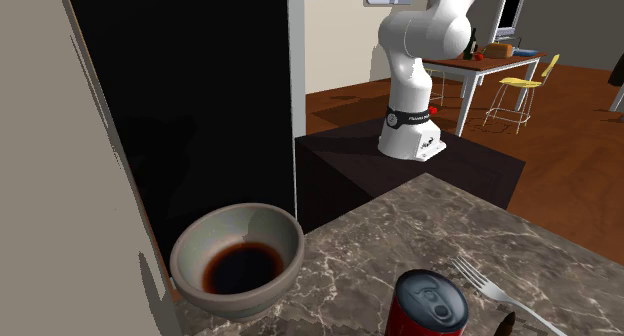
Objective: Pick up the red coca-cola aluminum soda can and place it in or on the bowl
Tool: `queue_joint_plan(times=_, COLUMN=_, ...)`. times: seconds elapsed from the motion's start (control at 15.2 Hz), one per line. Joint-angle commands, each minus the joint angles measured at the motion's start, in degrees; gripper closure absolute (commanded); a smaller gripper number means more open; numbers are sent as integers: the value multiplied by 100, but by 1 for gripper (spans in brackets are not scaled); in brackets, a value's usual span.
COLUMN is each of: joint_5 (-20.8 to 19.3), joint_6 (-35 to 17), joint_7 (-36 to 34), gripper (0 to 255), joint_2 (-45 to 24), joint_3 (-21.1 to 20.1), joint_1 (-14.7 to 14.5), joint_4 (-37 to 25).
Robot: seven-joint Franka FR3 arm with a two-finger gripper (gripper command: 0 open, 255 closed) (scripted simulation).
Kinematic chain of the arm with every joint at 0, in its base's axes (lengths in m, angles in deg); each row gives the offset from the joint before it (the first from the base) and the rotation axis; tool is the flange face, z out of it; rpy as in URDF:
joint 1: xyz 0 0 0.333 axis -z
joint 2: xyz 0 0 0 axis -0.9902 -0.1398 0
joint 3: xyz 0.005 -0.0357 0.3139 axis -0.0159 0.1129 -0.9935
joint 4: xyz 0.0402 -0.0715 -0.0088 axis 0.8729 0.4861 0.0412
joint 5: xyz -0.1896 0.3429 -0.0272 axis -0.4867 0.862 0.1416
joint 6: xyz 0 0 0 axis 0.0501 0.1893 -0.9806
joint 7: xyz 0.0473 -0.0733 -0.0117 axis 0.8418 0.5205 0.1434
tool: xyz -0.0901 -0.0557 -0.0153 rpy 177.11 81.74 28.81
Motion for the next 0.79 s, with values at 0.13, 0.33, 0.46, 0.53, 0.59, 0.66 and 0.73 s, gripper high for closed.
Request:
queue_joint_plan(times=0.13, joint_5=183, joint_6=-207, joint_7=-293, gripper=0, joint_2=-70, joint_3=-221, joint_1=-76, joint_4=144)
queue_joint_plan(times=0.33, joint_5=451, joint_6=-540, joint_7=-726, gripper=0, joint_2=-240, joint_3=-558, joint_1=-192, joint_4=306)
queue_joint_plan(times=0.46, joint_5=621, joint_6=-775, joint_7=-1011, gripper=0, joint_2=-399, joint_3=-786, joint_1=-267, joint_4=376)
queue_joint_plan(times=0.53, joint_5=702, joint_6=-897, joint_7=-1153, gripper=0, joint_2=-491, joint_3=-900, joint_1=-304, joint_4=400)
queue_joint_plan(times=0.59, joint_5=779, joint_6=-1020, joint_7=-1294, gripper=0, joint_2=-592, joint_3=-1014, joint_1=-339, joint_4=416)
queue_joint_plan(times=0.66, joint_5=852, joint_6=-1146, joint_7=-1435, gripper=0, joint_2=-702, joint_3=-1129, joint_1=-372, joint_4=424)
queue_joint_plan(times=0.73, joint_5=921, joint_6=-1273, joint_7=-1575, gripper=0, joint_2=-820, joint_3=-1244, joint_1=-402, joint_4=424)
